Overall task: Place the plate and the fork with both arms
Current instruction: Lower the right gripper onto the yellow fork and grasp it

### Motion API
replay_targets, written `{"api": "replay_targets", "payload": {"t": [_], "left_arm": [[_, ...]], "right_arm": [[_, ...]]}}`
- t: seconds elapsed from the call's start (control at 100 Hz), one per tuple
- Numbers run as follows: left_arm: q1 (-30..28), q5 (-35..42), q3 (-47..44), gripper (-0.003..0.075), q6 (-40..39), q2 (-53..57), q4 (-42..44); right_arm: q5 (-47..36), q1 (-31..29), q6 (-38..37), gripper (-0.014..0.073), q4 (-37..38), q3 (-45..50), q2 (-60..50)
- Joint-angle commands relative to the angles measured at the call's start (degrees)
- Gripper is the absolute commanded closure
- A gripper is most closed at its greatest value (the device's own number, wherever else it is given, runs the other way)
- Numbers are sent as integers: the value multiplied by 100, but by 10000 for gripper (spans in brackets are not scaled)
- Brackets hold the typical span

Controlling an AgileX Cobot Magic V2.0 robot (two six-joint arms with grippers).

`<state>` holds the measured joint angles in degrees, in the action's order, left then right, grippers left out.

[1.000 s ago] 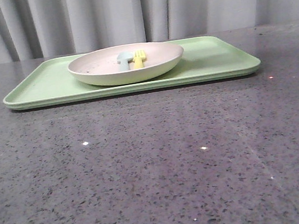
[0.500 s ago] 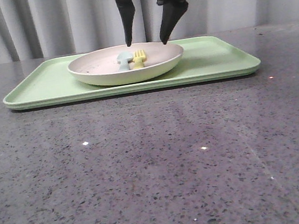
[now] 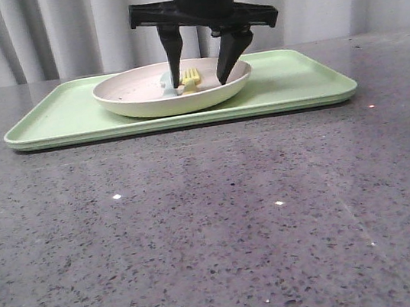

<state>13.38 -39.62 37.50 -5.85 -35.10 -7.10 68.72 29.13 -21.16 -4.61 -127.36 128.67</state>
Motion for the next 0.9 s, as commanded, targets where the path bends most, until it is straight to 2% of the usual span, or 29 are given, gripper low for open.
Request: {"api": "replay_targets", "payload": {"t": [0.0, 0.35, 0.89], "left_arm": [[-3, 343, 155, 399, -49, -8, -79], [-3, 343, 155, 399, -49, -8, -91], [-3, 343, 155, 399, -49, -8, -91]], "right_arm": [[-192, -12, 7, 128, -32, -182, -290], [-146, -12, 7, 148, -32, -182, -244], [-163, -18, 2, 580, -32, -182, -234]]}}
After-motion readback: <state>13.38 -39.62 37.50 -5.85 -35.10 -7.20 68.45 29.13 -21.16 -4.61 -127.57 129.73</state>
